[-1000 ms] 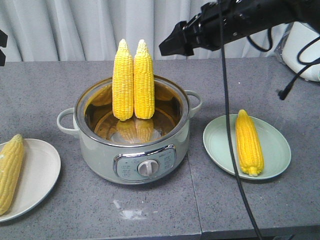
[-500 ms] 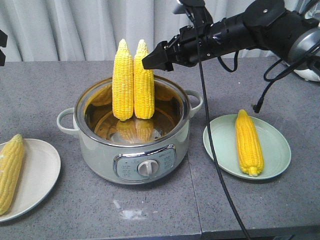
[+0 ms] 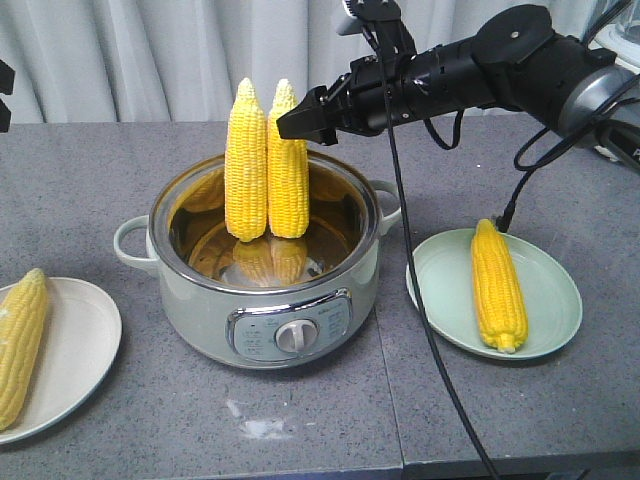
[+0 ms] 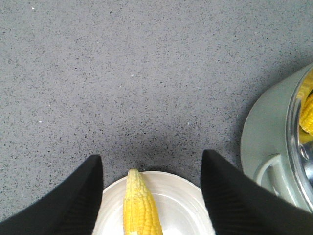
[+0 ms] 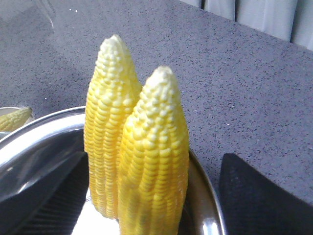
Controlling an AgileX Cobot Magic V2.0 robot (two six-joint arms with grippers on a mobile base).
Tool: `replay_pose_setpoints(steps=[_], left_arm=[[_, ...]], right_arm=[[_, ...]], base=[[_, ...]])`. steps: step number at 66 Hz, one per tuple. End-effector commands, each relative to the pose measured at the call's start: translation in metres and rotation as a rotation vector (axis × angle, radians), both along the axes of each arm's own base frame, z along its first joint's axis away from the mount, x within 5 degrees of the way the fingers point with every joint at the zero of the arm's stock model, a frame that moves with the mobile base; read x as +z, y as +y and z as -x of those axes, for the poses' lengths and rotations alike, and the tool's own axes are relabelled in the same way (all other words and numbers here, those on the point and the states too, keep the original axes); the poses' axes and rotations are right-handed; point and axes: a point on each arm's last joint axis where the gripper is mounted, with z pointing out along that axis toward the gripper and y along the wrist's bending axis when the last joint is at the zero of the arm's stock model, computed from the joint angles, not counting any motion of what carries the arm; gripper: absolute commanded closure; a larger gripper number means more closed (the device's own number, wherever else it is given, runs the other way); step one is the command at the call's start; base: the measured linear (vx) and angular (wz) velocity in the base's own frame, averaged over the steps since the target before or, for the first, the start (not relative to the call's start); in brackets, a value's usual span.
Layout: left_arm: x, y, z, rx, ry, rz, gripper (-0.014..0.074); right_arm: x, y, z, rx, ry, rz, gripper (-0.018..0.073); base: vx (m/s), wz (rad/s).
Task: Distribute corn equally
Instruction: 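Move the right gripper over the pot to the upright corn cob, then close the right gripper on the cob tip and start lifting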
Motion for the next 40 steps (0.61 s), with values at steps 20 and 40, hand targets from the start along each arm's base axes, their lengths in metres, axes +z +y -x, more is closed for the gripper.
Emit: replay_pose_setpoints(steps=[20, 40], left_arm=[[0.021, -0.001, 0.008, 0.003, -0.107, 0.01, 0.0166], [0.021, -0.001, 0.008, 0.002, -0.107, 0.01, 0.0166]], right_arm=[[0.024, 0.006, 0.004, 0.014, -0.085, -0.083, 0.002], [0.012, 0.019, 0.001, 0.024, -0.096, -0.054, 0.002]], base=[[0.0, 0.0], [0.0, 0.0]])
